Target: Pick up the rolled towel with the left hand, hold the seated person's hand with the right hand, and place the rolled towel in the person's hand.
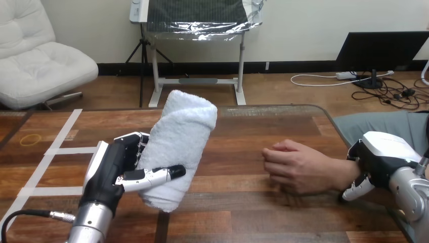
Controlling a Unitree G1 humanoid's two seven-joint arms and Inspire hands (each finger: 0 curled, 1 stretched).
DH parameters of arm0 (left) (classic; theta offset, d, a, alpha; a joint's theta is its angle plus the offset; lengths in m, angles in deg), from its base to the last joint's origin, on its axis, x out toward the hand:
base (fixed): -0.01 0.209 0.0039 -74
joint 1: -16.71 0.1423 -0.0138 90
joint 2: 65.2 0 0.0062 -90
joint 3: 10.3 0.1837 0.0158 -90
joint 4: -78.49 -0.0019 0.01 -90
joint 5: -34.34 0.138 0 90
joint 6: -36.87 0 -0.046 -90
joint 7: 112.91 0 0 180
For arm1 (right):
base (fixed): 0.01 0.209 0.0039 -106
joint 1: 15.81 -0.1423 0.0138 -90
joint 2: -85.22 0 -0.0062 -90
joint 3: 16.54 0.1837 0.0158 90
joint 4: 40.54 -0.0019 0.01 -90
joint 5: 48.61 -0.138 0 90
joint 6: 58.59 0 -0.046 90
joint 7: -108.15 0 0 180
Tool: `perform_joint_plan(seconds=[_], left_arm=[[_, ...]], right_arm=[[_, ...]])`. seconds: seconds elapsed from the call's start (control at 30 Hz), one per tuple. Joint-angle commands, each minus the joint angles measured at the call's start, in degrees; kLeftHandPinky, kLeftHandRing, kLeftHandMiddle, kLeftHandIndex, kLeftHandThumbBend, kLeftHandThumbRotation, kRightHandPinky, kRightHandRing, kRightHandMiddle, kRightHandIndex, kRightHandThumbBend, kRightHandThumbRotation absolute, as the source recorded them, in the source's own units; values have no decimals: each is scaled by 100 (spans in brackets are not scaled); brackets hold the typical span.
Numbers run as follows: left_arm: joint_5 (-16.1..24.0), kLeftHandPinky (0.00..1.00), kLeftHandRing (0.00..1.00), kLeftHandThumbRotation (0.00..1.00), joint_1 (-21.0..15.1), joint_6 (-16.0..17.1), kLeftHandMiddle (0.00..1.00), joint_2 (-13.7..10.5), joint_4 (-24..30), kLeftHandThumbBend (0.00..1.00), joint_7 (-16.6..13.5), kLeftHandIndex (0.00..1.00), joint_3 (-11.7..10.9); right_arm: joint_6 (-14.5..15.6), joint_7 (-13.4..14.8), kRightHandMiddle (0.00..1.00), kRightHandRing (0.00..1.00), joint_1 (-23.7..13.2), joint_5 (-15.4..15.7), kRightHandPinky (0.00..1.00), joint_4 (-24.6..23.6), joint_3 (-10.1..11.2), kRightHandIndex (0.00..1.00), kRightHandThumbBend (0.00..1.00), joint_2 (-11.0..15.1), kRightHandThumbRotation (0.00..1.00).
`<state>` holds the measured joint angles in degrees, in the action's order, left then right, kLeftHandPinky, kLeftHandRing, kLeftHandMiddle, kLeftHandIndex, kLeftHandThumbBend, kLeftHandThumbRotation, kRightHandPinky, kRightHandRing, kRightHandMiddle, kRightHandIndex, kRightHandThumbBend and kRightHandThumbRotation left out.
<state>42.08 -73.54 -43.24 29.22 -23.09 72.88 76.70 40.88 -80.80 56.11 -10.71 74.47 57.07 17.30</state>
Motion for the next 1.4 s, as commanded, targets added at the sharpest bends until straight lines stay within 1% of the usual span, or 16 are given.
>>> perform_joint_plan(seconds=[0.0,0.2,0.4,0.53,0.7,0.8,0.93,1.0,1.2,1.37], left_arm=[[36,36,39,0,-546,301,45,-128,34,62,-81,53,1],[78,36,39,0,-561,307,45,-127,39,62,-103,53,5],[103,36,40,0,-592,408,45,-123,-31,61,-110,53,12],[162,36,40,0,-599,319,45,-102,22,62,-133,53,44],[151,37,40,0,-619,282,45,-66,34,62,-106,53,70],[86,37,40,0,-648,283,45,-31,9,62,-65,53,82],[50,37,40,0,-680,205,45,35,26,62,-45,53,120],[59,37,40,0,-689,188,45,56,31,62,-46,53,140],[176,37,39,0,-770,330,45,56,-88,61,-58,53,244],[228,37,39,0,-874,331,45,87,-185,61,-52,53,372]], right_arm=[[15,29,35,25,103,-246,17,-65,131,44,64,-232,0],[73,-33,37,27,109,-220,19,-175,152,44,65,-200,0],[159,-75,39,30,110,-239,22,-320,182,44,65,-180,0],[114,-40,40,31,155,-308,24,-462,237,44,65,-149,0],[64,-15,39,30,218,-357,22,-656,312,43,66,-112,0],[129,-51,38,28,257,-365,20,-855,366,42,66,-99,0],[245,-111,37,27,316,-356,19,-1198,456,43,65,-69,0],[253,-112,37,27,345,-360,19,-1310,502,43,66,-59,0],[240,-147,37,27,440,-391,18,-1757,683,42,67,-16,0],[258,-177,35,25,498,-398,17,-2111,843,40,68,-5,0]])
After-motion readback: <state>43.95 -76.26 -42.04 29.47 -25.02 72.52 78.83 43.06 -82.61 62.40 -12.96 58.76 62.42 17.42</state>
